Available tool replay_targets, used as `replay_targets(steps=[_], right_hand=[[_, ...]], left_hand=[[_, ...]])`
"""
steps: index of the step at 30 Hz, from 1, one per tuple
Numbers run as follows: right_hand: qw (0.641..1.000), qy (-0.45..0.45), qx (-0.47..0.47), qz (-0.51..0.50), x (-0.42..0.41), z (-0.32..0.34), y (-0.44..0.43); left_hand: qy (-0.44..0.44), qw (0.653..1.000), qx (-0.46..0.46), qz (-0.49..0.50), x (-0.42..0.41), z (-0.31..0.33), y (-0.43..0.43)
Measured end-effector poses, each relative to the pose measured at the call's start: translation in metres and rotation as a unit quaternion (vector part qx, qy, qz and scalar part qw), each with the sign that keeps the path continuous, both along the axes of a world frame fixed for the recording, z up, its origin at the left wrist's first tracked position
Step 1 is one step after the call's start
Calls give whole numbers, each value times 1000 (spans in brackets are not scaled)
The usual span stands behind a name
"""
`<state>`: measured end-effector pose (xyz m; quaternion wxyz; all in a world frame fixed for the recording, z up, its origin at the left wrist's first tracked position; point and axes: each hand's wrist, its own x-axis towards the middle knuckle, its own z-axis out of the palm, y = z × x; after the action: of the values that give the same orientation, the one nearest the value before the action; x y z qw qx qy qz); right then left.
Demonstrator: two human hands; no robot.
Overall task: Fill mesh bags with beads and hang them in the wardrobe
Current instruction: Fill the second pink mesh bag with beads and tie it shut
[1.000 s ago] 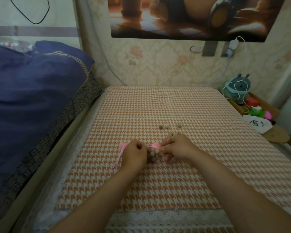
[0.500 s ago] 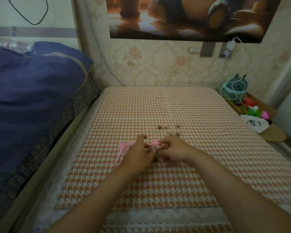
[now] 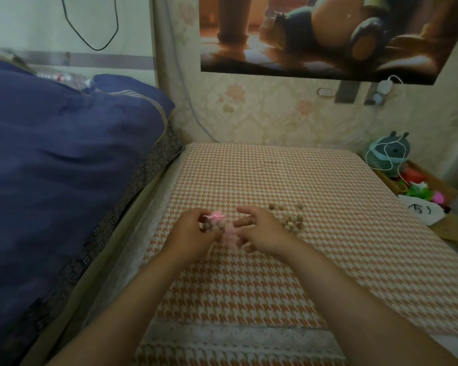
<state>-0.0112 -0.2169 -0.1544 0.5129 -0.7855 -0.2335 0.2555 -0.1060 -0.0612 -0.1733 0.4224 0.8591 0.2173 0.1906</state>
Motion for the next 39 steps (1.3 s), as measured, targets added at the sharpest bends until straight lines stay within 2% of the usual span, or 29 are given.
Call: replay_targets(steps=[2, 4, 6, 9, 12, 16, 18, 22, 25, 27, 31, 35, 39], right_hand=[[994, -97, -48, -3, 0, -8, 13], [974, -203, -103, 4, 1, -13, 22], [954, -266, -134, 21, 0, -17, 30], [925, -323, -189, 64, -2, -23, 39], [886, -370, -261, 102, -1, -29, 41], [888, -376, -252, 79, 5, -33, 37], [899, -365, -233, 63, 7, -33, 33], [957, -260, -128, 21, 7, -29, 20], [981, -189, -49, -18, 12, -24, 9], [991, -128, 0, -38, 15, -18, 0], [995, 0, 87, -40, 13, 0, -24], [993, 21, 115, -30, 14, 10, -43], [999, 13, 45, 14, 20, 9, -58]], left_hand=[[18, 999, 28, 37, -10, -1, 15], [19, 995, 60, 74, -17, -3, 25], [40, 990, 91, 96, -20, -8, 30], [115, 984, 114, 78, -18, -17, 32], [159, 965, 192, 82, -13, -16, 32], [95, 956, 265, 89, -4, -6, 23], [65, 961, 259, 72, 0, -2, 17], [24, 980, 194, 31, 6, 5, 1], [-1, 999, 33, -5, 13, 10, -7], [-14, 996, -83, -28, 17, 15, -14], [-18, 979, -181, -93, 20, 21, -31], [-22, 979, -151, -136, 26, 19, -47], [-45, 991, -32, -125, 35, 10, -52]])
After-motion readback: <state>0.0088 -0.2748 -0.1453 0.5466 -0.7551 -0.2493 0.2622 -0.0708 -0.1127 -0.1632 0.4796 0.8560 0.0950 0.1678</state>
